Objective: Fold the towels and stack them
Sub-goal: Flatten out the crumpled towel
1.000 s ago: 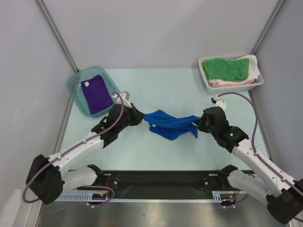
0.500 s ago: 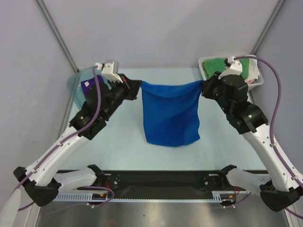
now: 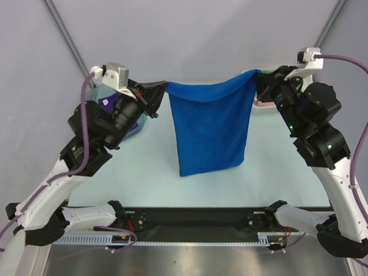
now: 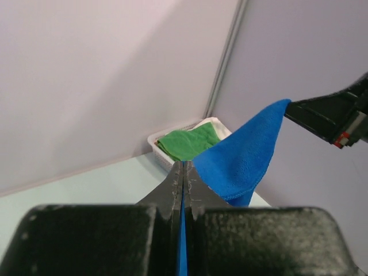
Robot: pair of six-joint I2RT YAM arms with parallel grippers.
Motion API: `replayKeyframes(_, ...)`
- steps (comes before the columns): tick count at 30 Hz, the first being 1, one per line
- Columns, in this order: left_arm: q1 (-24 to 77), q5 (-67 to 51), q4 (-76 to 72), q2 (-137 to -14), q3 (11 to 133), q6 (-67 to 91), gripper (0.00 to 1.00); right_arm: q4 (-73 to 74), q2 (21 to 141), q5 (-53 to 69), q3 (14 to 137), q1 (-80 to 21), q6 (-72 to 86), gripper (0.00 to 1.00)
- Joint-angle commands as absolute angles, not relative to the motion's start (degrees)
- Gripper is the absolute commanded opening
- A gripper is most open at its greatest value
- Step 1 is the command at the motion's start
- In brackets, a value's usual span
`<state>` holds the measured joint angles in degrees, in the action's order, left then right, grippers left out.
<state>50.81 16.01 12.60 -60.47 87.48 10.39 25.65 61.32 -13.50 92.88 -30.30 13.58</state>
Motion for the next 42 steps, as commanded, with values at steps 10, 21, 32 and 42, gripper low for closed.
replayKeyframes(10, 60.03, 17.23, 10.9, -60.82, 103.18, -2.54, 0.0, 18.72, 60.38, -8.97, 105.99, -34.28, 7.56, 0.0)
replayKeyframes(21, 62.23, 16.08, 8.01, -61.7, 107.84, -5.36, 0.0, 16.44, 60.55, -6.77, 110.65, -34.37, 7.38, 0.0)
replayKeyframes(32, 52.18, 16.11, 8.59, -68.11, 112.32, -3.19, 0.0, 14.51, 71.8, -8.44, 115.49, -34.37, 5.1, 0.0)
replayKeyframes(42, 25.59, -4.13, 3.61, -87.16, 107.31, 19.59, 0.0, 9.24, 92.26, 5.96, 112.68, -19.17, 14.49, 0.0)
